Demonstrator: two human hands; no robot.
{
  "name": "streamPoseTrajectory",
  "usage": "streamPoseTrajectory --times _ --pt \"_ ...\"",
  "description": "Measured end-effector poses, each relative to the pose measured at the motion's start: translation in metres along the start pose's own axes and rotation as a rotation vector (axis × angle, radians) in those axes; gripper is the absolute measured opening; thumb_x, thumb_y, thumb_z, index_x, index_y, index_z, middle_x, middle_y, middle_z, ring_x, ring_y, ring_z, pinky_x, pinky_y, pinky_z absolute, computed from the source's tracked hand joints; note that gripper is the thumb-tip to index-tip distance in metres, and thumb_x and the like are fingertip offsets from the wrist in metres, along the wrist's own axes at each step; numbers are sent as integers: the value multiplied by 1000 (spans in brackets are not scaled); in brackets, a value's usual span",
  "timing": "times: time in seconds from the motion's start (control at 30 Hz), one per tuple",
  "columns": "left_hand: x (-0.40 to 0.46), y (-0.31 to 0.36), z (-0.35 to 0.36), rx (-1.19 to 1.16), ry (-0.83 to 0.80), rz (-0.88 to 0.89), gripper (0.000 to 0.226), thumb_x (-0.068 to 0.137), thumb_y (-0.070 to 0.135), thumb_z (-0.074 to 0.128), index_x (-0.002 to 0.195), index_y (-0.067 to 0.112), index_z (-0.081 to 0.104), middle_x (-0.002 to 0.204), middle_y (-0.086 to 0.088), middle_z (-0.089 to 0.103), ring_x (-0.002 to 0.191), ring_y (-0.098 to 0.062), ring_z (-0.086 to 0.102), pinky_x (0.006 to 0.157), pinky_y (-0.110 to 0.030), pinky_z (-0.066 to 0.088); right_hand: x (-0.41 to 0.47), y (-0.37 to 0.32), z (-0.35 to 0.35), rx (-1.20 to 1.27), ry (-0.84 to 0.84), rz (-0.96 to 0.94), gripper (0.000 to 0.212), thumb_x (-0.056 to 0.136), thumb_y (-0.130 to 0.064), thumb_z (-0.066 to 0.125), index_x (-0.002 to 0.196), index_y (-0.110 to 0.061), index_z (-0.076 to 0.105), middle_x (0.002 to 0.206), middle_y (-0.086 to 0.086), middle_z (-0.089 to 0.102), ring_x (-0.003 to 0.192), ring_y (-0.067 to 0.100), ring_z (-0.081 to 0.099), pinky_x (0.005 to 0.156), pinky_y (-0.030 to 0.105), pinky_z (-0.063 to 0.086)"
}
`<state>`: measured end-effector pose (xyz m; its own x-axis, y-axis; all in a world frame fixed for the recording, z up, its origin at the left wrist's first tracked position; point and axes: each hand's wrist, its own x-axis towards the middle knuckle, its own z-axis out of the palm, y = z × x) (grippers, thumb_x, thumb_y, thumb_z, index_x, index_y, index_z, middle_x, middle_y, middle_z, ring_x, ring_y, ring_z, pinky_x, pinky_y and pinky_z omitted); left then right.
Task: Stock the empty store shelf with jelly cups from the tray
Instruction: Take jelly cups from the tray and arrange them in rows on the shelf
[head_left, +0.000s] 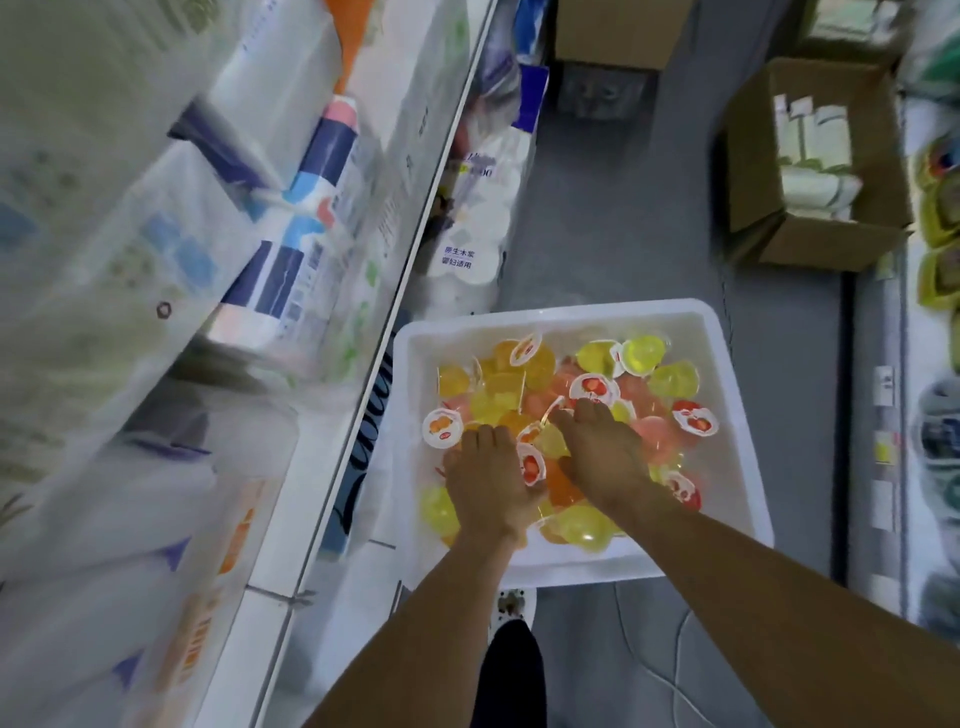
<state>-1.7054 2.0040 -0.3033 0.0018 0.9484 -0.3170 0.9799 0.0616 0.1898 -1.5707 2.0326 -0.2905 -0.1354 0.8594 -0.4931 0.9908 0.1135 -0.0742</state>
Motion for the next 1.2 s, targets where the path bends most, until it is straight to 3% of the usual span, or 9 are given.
streamPoseTrajectory --times 0.23,0.37,0.5,0.6,0.77,0.87,0.93,1.07,1.2 --pt "-8 -3 -19 -139 -98 5 34 67 55 65 83 25 64 89 5 63 96 -18 55 85 -35 40 -33 -1 -19 80 56 16 56 82 -38 67 133 -28 48 131 2 46 121 21 44 81 32 46" --pt "-37 -4 -37 -439 -60 -82 53 54 56 72 92 25 53 92 7 58 86 -16 56 78 -35 49 -68 -5 -29 293 106 55 60 78 -42 71 130 -21 49 130 2 48 115 22 52 83 33 49" --pt "-85 -8 -72 -650 -16 -104 52 66 31 80 104 23 46 102 6 44 90 -14 56 72 -23 48 -116 -11 -45 587 113 42 57 73 -33 79 115 -20 43 114 -1 56 100 21 59 77 32 51" --pt "-134 -9 -104 -726 80 -128 49 69 24 80 106 23 48 106 4 41 92 -14 56 79 -25 50 -165 -19 -64 695 118 -51 54 74 -25 80 106 -22 37 102 -5 54 87 15 55 65 20 42" --pt "-239 -15 -147 -804 264 -127 41 70 29 80 103 26 56 105 5 44 86 -3 54 73 -12 43 -253 -40 -88 765 190 -202 48 75 -26 75 116 -18 51 105 -9 57 94 13 55 79 23 42" --pt "-312 -24 -167 -888 365 -162 30 68 30 78 95 28 65 101 5 52 87 -8 59 77 -18 46 -307 -57 -100 834 186 -332 12 78 -27 71 88 -29 65 80 -19 62 77 2 55 65 14 37" --pt "-359 -33 -180 -954 426 -180 26 61 34 72 87 30 68 97 5 59 83 -6 61 74 -16 47 -345 -76 -109 902 137 -410 12 82 -28 69 71 -29 64 64 -17 58 62 -2 48 57 12 34" --pt "-442 -57 -209 -1016 545 -228 26 57 33 71 83 29 71 88 5 69 75 -4 64 64 -12 48 -410 -122 -124 955 22 -501 14 85 -41 66 83 -27 70 72 6 66 65 12 57 65 23 47" --pt "-508 -87 -233 -988 623 -292 23 65 25 79 87 29 71 90 1 70 74 -9 63 61 -20 46 -457 -171 -138 922 -70 -553 22 88 -45 60 92 -23 58 74 4 60 64 17 58 59 34 55"
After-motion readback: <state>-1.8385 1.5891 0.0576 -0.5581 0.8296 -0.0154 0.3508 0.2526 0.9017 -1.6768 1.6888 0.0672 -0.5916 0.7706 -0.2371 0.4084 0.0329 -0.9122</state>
